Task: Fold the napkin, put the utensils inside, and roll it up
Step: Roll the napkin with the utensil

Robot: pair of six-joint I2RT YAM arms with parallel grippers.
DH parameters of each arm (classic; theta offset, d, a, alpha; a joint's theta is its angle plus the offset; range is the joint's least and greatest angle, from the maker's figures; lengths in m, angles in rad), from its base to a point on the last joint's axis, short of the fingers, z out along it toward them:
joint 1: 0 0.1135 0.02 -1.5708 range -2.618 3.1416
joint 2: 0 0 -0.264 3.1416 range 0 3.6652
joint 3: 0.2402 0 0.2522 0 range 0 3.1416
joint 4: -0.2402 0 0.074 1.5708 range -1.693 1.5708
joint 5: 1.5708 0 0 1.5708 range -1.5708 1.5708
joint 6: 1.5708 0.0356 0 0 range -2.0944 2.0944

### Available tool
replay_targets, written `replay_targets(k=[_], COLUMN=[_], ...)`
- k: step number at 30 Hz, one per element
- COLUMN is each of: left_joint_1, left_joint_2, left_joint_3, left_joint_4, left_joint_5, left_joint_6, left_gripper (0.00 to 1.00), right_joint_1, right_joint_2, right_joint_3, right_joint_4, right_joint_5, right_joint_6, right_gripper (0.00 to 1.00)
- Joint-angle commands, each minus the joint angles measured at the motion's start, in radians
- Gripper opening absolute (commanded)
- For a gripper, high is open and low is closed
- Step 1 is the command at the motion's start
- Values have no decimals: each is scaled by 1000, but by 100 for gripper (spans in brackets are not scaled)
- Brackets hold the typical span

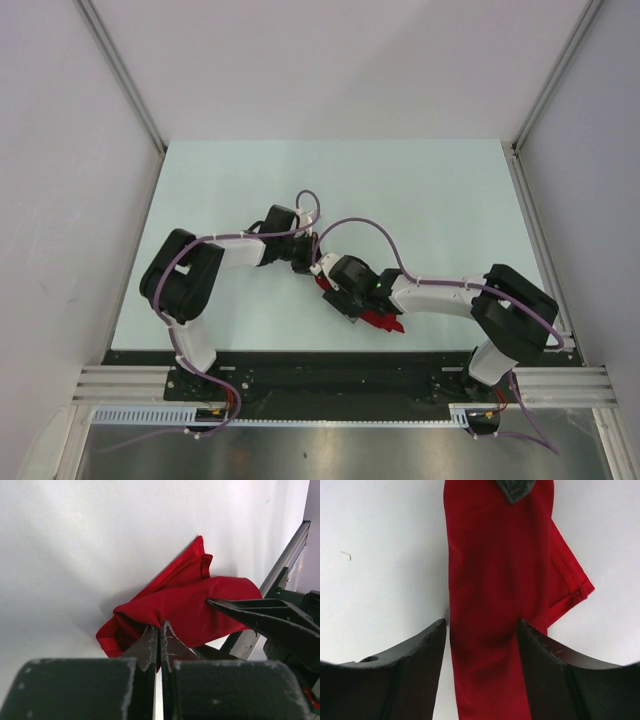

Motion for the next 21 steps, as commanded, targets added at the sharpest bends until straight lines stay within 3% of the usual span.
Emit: replay_targets(k=[1, 4, 5, 7, 10, 11, 16, 21], left_joint_1=[-3, 1, 3, 8, 18, 21, 86, 129], left_joint_2=[4, 3, 3, 3, -4, -7, -51, -119], left_joint_3=[42, 47, 48, 51, 51, 51, 35, -16], left_joint_4=[4, 9, 15, 29, 50, 53, 63, 84], left_joint_5=[7, 21, 29, 38, 52, 50, 21, -34], left_joint_6=[22, 11, 7, -4, -18, -20, -30, -12], left_gripper=[0, 0, 1, 5, 21, 31, 60, 66], right_joint_1=[-14, -26, -29, -42, -72, -84, -166, -285], right_joint_2=[58, 114, 141, 161, 181, 180, 123, 131], right_joint_3=[73, 122, 132, 152, 149, 139, 107, 125], right_joint_4=[-65, -125, -136, -165, -182, -181, -122, -98], right_joint_5=[-40, -60, -63, -109, -221, -250, -572, -795], right_joint_6=[2, 22, 25, 26, 48, 45, 63, 73], right_gripper=[62, 56, 48, 42, 29, 26, 24, 22])
